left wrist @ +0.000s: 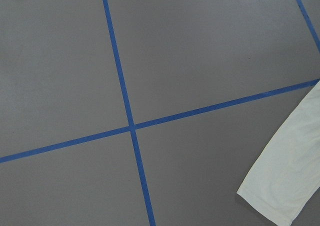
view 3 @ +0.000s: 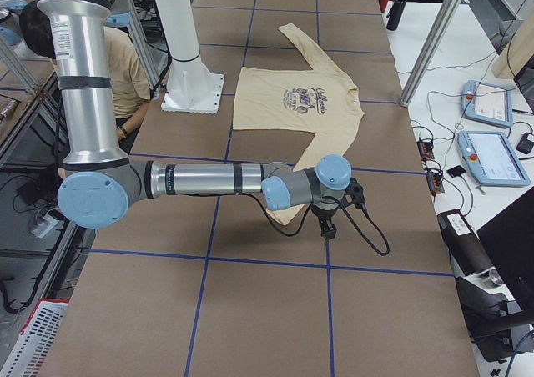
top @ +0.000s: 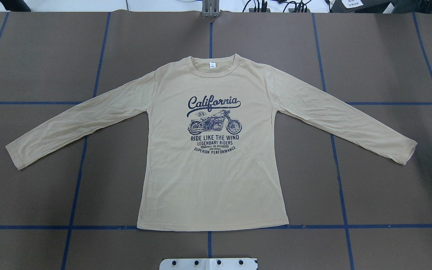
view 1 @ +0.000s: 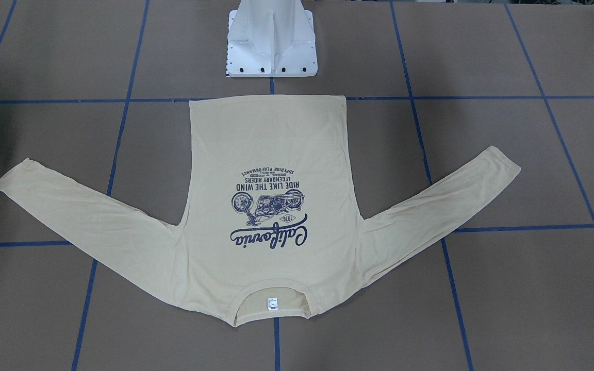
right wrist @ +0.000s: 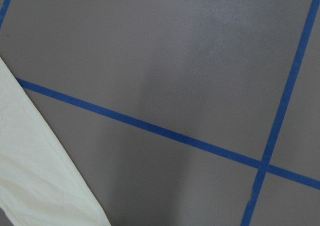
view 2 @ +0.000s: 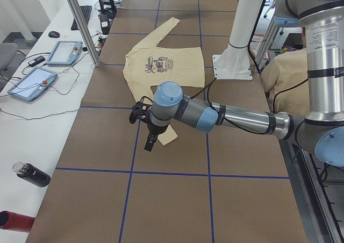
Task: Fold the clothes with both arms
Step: 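Move the right gripper toward the cuff of the sleeve nearest it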
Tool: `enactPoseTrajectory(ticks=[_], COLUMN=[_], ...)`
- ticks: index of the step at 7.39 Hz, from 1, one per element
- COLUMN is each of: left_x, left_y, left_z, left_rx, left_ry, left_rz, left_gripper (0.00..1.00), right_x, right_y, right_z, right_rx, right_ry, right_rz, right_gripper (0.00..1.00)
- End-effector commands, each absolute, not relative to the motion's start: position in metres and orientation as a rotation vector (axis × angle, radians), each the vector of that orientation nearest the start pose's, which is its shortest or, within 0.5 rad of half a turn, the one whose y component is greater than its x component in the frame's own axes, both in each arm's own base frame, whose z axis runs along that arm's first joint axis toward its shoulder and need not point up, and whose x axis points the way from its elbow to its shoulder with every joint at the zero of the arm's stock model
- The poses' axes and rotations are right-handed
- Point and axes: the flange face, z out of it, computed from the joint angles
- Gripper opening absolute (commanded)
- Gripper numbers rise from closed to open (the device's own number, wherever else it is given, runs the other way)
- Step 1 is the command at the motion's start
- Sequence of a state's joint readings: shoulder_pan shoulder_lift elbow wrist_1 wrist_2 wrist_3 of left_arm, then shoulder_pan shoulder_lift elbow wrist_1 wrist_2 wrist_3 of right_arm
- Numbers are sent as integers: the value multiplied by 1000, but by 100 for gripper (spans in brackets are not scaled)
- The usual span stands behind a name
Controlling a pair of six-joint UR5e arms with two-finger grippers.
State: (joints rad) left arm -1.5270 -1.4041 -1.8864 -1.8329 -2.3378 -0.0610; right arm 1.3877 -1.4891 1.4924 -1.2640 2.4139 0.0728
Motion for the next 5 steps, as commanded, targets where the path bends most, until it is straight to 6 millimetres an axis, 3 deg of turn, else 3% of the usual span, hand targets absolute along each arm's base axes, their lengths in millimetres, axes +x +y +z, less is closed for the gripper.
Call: enactPoseTrajectory(ticks=[1, 2, 3, 4, 5], left_x=[-32, -32, -32, -32, -32], left_y=[-444, -445, -447, -447, -447], left_z=[560, 559, 553, 549, 548], left_rx=[379, 383, 385, 385, 386], left_ry=[782, 783, 788, 792, 793], left_rz=[177, 176, 162, 145, 144], left_gripper=[100, 100, 100, 100, 100], right_x=[-114, -136, -144, -129, -128], right_y=[-527, -511, -488, -451, -443], right_z=[618, 627, 640, 660, 668], right_rx=[115, 110, 94, 121, 129], right_ry=[-919, -918, -937, -961, -957], right_rz=[-69, -3, 29, 13, 17], right_gripper=[100, 100, 100, 100, 98])
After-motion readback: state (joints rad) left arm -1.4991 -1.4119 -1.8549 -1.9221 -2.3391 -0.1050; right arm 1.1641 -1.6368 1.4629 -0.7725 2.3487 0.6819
